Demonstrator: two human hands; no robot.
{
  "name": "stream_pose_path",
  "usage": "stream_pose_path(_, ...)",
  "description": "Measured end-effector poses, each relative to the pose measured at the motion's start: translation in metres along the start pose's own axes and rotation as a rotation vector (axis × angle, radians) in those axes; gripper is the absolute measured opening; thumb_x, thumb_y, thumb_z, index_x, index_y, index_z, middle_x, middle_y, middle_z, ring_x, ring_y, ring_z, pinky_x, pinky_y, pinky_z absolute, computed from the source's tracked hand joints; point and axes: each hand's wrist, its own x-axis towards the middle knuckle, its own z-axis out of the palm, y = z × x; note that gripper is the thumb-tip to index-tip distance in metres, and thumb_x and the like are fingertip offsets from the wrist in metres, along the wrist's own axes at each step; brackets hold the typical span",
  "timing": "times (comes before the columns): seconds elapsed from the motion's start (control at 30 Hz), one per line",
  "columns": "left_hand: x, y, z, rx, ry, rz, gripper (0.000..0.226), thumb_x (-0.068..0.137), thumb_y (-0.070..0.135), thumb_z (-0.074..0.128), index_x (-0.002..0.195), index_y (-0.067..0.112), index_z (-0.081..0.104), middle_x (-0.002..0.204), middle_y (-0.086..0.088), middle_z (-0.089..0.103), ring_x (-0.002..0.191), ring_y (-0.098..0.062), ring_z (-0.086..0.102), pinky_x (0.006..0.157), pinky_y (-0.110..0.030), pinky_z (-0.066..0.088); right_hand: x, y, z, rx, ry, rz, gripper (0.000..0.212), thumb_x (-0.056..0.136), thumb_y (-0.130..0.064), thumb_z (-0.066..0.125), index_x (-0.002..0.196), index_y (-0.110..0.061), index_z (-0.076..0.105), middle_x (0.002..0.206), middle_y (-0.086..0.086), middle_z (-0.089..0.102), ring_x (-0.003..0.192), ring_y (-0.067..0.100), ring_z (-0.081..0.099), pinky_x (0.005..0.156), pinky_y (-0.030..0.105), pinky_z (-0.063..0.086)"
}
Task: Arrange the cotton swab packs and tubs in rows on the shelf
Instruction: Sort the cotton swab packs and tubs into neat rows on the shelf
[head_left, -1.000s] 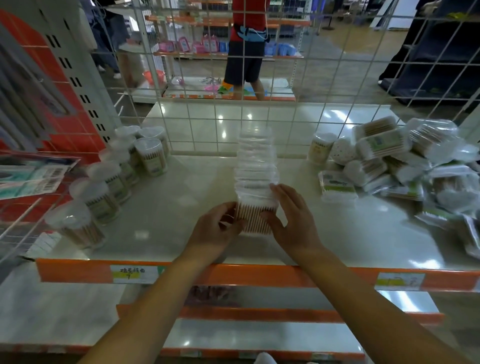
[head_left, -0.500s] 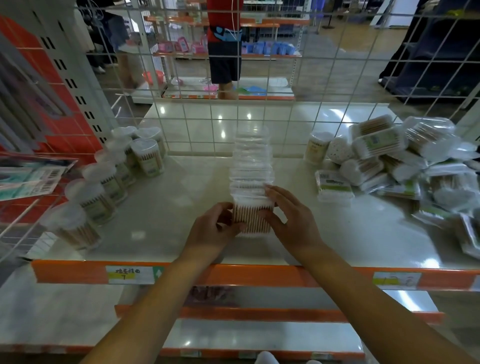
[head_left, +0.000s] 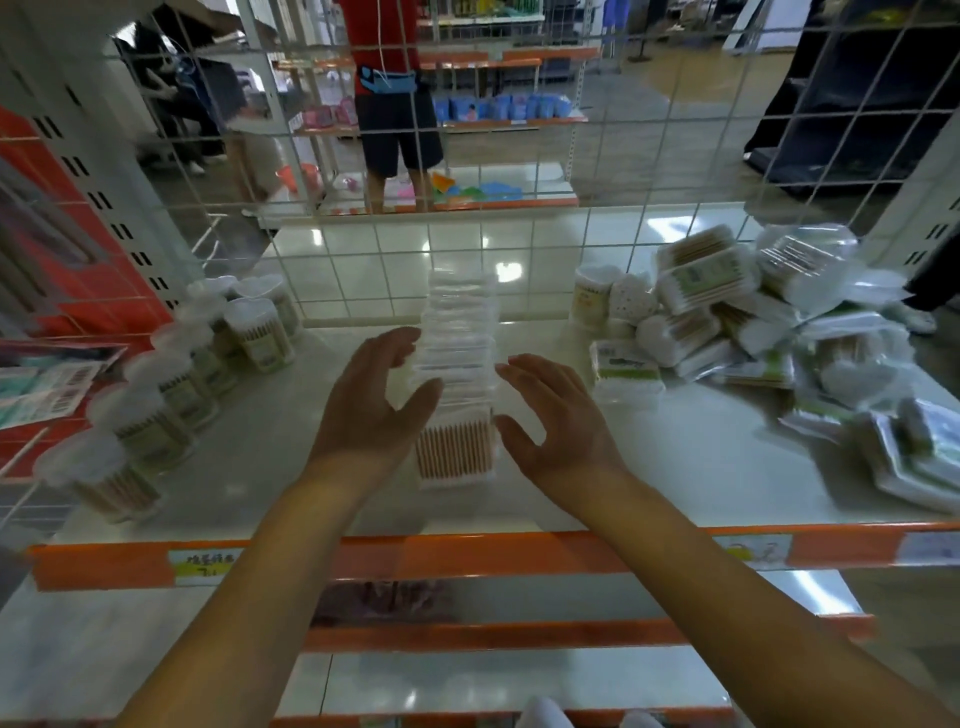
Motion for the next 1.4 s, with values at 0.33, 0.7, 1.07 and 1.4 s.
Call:
stream_pose_path(0.33,-0.004,0.064,0.084,0.129,-0.177,0.206,0.041,0.088,0.024,0.059,0.128,0.017,0.051,0.127,0.003,0.047,0.116,-0.006,0.04,0.088,-0.017,0.028,-0.024,0.054,-0.056,0.092,-0.111,0.116,0.045,0.083,-0.024,0.054,0.125,-0.007,0.056,0.124,0.012,0.057,0.119,0.03,0.049,0.099,0.034,0.035)
stream_pose_path(0.7,-0.016,0.125,0.179,0.009,-0.339,0.234,0.042,0.088,0.022,0.06,0.129,0.021,0.05,0.134,0.004,0.045,0.126,-0.011,0.039,0.093,-0.01,0.027,-0.064,0.126,-0.129,0.116,0.042,0.256,0.028,0.084,-0.011,0.065,0.112,-0.011,0.065,0.115,0.005,0.062,0.109,0.015,0.053,0.093,0.023,0.04)
stream_pose_path(1.07,-0.023,0.18,0.256,-0.021,-0.486,0.326,0.031,0.087,0.019,0.06,0.118,0.017,0.059,0.122,0.003,0.054,0.116,-0.011,0.047,0.091,-0.012,0.03,-0.106,0.209,-0.218,-0.059,0.101,0.214,0.044,0.067,0.016,0.066,0.104,-0.008,0.069,0.113,0.012,0.061,0.106,0.021,0.056,0.091,0.009,0.036)
stream_pose_path(1.4,-0.01,0.215,0.301,-0.043,-0.513,0.364,0.031,0.088,0.02,0.061,0.118,0.015,0.059,0.121,-0.001,0.056,0.114,-0.014,0.046,0.087,-0.012,0.029,-0.123,0.255,-0.25,0.144,-0.105,0.595,0.062,0.073,-0.005,0.075,0.127,-0.021,0.049,0.126,0.006,0.049,0.11,0.018,0.051,0.087,0.017,0.039)
